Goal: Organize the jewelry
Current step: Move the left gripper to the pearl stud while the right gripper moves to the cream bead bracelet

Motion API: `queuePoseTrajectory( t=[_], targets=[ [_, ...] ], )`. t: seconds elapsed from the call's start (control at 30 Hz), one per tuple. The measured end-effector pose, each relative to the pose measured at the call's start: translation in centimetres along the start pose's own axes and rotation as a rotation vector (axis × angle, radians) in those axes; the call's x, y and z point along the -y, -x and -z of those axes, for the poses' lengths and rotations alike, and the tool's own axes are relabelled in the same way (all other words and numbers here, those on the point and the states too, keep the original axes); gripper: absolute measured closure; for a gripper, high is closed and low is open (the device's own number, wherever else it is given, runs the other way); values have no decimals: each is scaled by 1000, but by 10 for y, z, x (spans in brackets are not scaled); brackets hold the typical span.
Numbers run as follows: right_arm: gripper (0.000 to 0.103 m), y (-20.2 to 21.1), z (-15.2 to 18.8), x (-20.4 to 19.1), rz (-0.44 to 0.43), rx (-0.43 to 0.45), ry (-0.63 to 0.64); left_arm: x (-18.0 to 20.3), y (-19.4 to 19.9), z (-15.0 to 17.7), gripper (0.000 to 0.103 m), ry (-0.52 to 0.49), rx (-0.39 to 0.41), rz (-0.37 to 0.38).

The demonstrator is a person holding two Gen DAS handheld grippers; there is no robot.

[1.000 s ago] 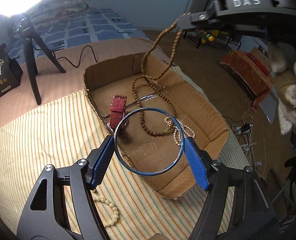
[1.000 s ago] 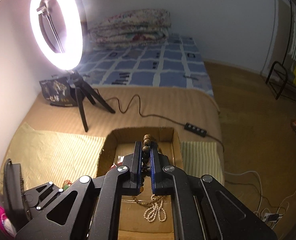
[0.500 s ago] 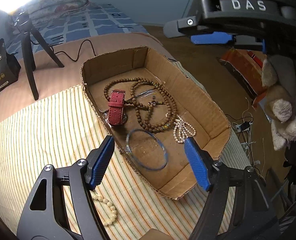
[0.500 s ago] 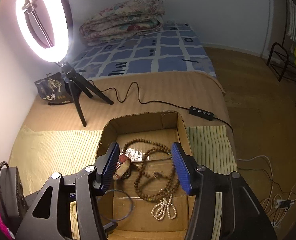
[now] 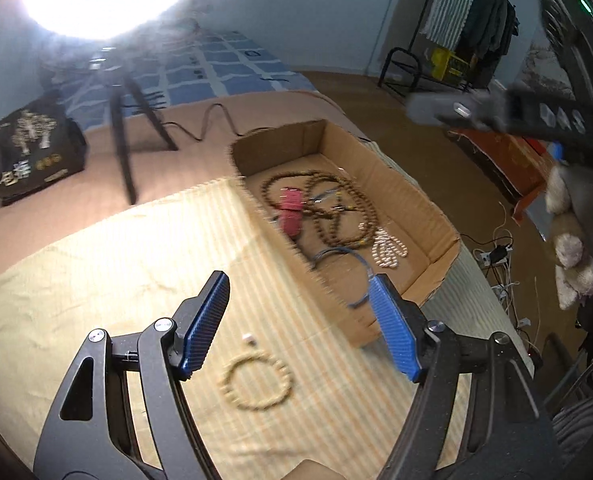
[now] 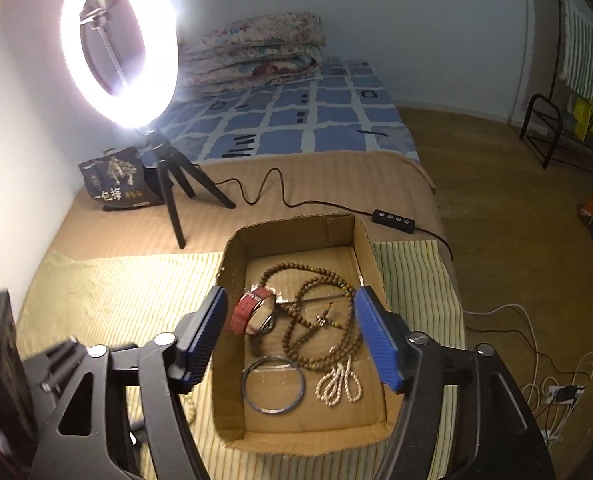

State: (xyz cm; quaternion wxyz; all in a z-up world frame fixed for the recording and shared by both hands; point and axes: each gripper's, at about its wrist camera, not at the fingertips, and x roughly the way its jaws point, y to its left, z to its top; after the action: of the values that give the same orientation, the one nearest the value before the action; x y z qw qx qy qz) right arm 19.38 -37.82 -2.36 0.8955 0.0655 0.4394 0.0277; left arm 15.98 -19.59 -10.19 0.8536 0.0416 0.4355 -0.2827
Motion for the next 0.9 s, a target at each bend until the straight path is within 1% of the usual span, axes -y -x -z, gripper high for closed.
queuePoseTrajectory(
  t=[0.07, 0.23, 0.4, 0.47, 0.6, 0.67, 0.8, 0.87, 0.9],
  targets=[
    [29, 10, 8, -9, 7, 15, 18, -14, 14, 6, 28, 2, 4, -21],
    [29, 24, 30, -29, -31, 33, 44, -46, 40, 22, 28, 11, 6, -74],
    [29, 25, 55, -56, -100, 23, 58, -77, 57, 44, 30, 50, -4, -100],
    [29, 20, 66, -70, -125, 0, 74, -90, 60, 54, 36, 70, -21, -105],
    [29, 4, 86, -96, -137, -48, 142, -105, 56, 71, 41, 94, -59, -113],
    [29, -5, 95, -105, -146, -79, 167, -111, 52, 78, 53, 104, -79, -108],
    [29, -25, 111, -118, -163, -137, 216, -115, 41, 90, 56, 108, -114, -86],
    [29, -34, 117, -122, -171, -165, 237, -116, 33, 96, 64, 108, -139, -72],
    [29, -39, 119, -124, -175, -179, 245, -117, 30, 97, 64, 109, -148, -68]
  ],
)
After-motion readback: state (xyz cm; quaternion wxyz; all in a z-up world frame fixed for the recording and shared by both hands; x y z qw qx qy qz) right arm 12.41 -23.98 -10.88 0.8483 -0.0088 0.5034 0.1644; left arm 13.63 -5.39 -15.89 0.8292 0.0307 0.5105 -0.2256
